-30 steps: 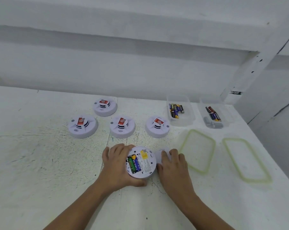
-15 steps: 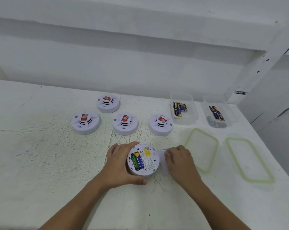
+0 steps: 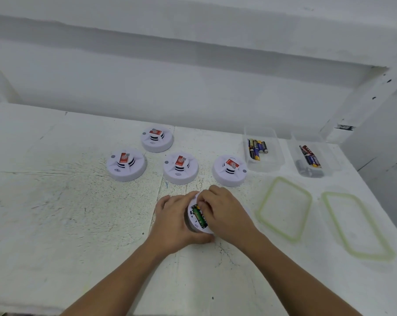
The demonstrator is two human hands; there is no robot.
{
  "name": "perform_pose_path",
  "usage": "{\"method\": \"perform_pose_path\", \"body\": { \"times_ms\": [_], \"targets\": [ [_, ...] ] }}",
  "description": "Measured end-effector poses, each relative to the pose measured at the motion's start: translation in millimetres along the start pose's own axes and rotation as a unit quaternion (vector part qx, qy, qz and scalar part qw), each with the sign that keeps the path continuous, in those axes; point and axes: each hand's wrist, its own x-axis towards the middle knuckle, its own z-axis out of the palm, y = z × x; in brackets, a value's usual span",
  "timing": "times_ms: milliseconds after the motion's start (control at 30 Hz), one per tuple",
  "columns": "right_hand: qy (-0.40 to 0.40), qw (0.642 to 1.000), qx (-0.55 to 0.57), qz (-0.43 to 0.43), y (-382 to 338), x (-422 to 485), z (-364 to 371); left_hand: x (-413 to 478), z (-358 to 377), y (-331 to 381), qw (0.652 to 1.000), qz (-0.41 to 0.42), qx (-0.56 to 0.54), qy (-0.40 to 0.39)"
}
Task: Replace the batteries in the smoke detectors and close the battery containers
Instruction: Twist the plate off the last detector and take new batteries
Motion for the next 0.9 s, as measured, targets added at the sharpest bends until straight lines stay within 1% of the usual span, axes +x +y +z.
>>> {"method": "perform_pose_path", "body": {
  "times_ms": [167,300,433,533,600,667,733,800,867,900],
  "targets": [
    [-0.006,0.999,-0.035,-0.04,4,3,0,-1,2,-2,1.0,0.007,0.018,-0.001],
    [0.0,0.996,-0.067,-0.057,4,7,1,0,6,-5,1.0,-0.004,0.028,0.002],
    [-0.029,0.998,-0.032,-0.052,4,7,-5,0,5,-5,1.0,-0.006,0.027,-0.001],
    [-0.021,0.998,0.028,-0.048,3,2,-9,0,5,-3,1.0,-0.012,0.019,-0.007],
    [-0.024,0.996,0.089,-0.009,0,-1,-13,0,4,-3,1.0,-0.018,0.023,-0.009],
    [-0.017,0.98,0.182,0.074,-1,1,-19,-1,3,-3,0.999,-0.028,0.012,-0.009],
    [0.014,0.946,0.27,0.179,4,9,-30,-1,2,-3,0.999,-0.038,0.001,-0.016],
    [0.046,0.901,0.344,0.261,20,23,-46,-1,-1,-2,0.999,-0.043,0.001,-0.025],
    [0.081,0.868,0.39,0.298,42,42,-67,-2,-2,-1,0.999,-0.04,0.004,-0.031],
    [0.098,0.861,0.393,0.307,53,52,-77,-2,-3,0,0.999,-0.037,0.008,-0.032]
  ]
}}
